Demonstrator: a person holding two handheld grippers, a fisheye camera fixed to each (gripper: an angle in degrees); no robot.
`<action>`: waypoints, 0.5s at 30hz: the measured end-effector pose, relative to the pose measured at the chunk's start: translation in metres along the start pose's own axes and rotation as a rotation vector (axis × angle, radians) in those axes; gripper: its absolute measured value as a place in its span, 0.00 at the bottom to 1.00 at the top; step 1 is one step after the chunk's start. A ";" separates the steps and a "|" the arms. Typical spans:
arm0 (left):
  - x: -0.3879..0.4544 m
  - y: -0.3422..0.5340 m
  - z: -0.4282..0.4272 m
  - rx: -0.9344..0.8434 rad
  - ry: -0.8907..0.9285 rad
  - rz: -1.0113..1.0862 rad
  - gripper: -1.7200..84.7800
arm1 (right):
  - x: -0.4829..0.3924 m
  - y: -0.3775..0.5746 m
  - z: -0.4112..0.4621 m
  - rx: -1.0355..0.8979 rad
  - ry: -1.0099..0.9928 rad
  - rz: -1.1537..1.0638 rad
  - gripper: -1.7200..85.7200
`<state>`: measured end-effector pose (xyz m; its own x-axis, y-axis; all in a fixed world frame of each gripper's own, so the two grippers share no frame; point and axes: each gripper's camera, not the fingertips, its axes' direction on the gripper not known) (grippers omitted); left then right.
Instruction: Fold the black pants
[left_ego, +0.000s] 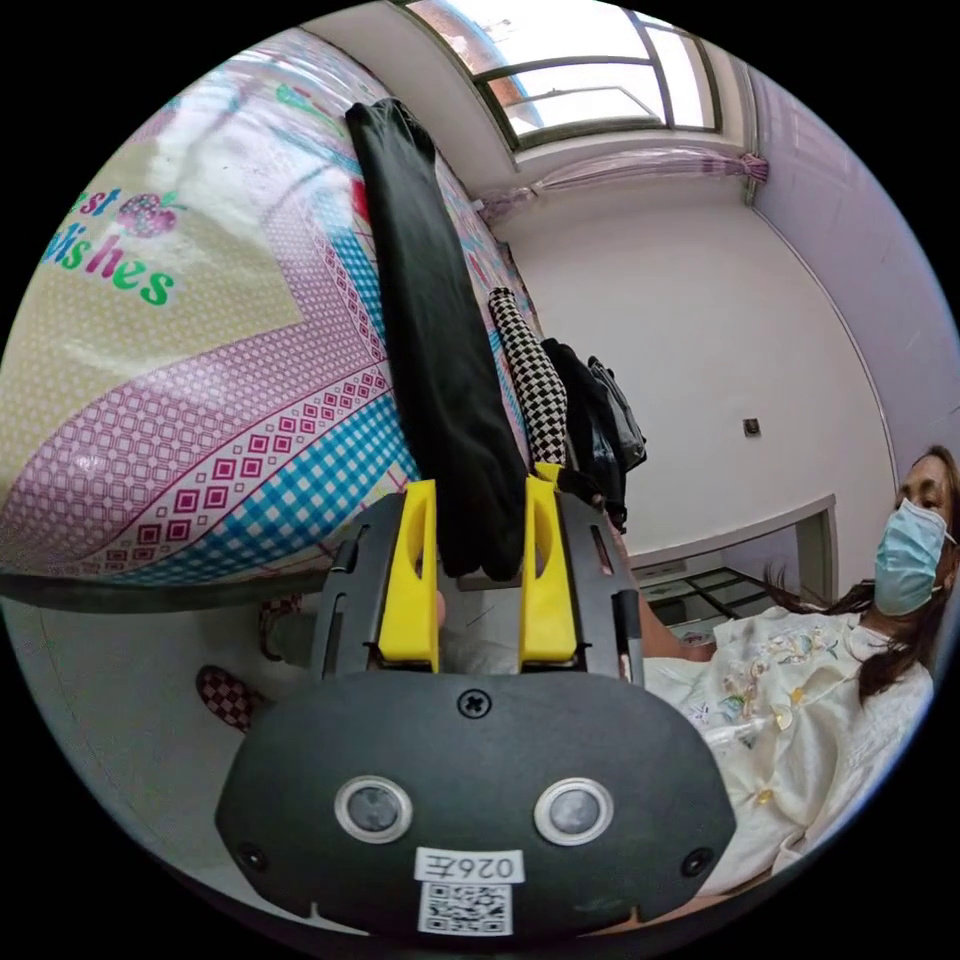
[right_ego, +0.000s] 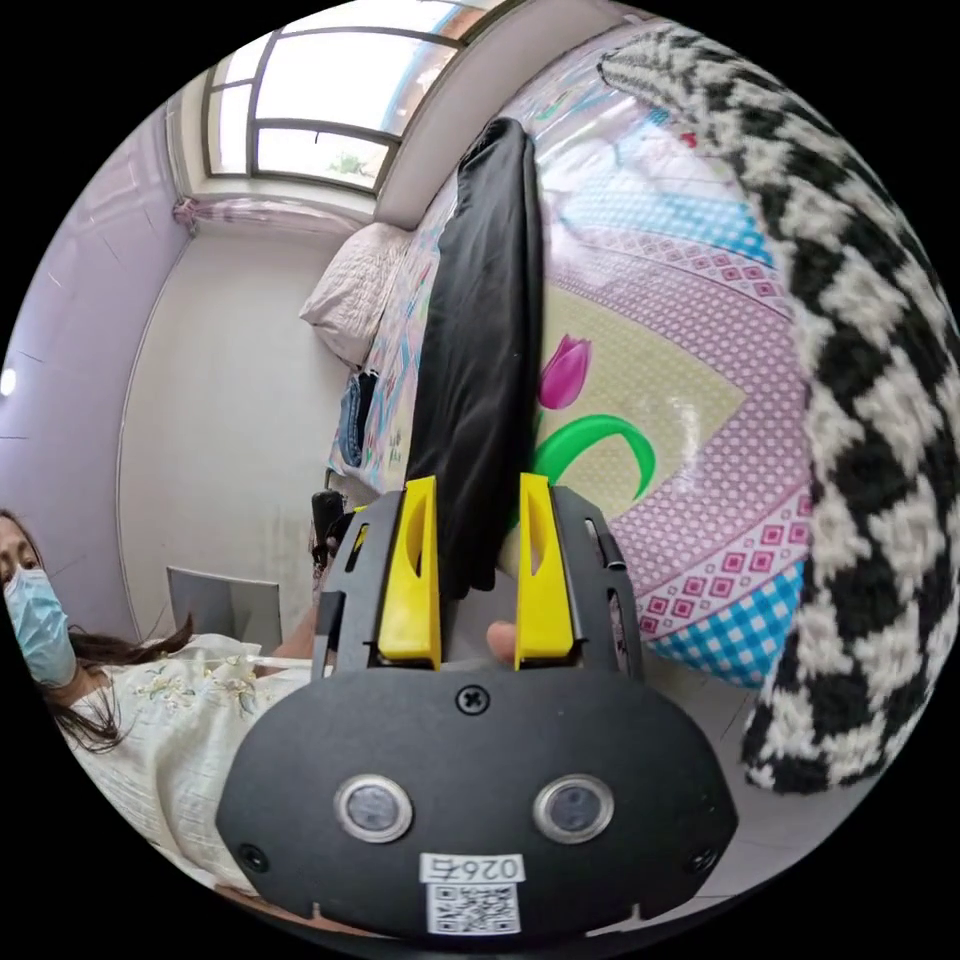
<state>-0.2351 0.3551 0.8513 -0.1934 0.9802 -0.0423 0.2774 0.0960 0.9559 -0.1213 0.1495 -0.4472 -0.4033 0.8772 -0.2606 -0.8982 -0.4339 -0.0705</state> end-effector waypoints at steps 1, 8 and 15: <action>0.001 -0.007 0.003 -0.010 -0.009 0.009 0.16 | -0.008 -0.013 0.000 -0.023 0.010 -0.018 0.11; -0.001 -0.025 0.000 -0.030 -0.010 0.014 0.17 | -0.032 -0.069 -0.006 -0.095 -0.093 -0.037 0.08; -0.021 -0.005 -0.015 -0.045 0.036 -0.060 0.17 | -0.017 -0.098 -0.056 -0.121 -0.247 0.032 0.04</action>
<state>-0.2461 0.3318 0.8520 -0.2426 0.9660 -0.0896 0.2225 0.1453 0.9641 -0.0170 0.1658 -0.4901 -0.4749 0.8798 -0.0231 -0.8628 -0.4706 -0.1846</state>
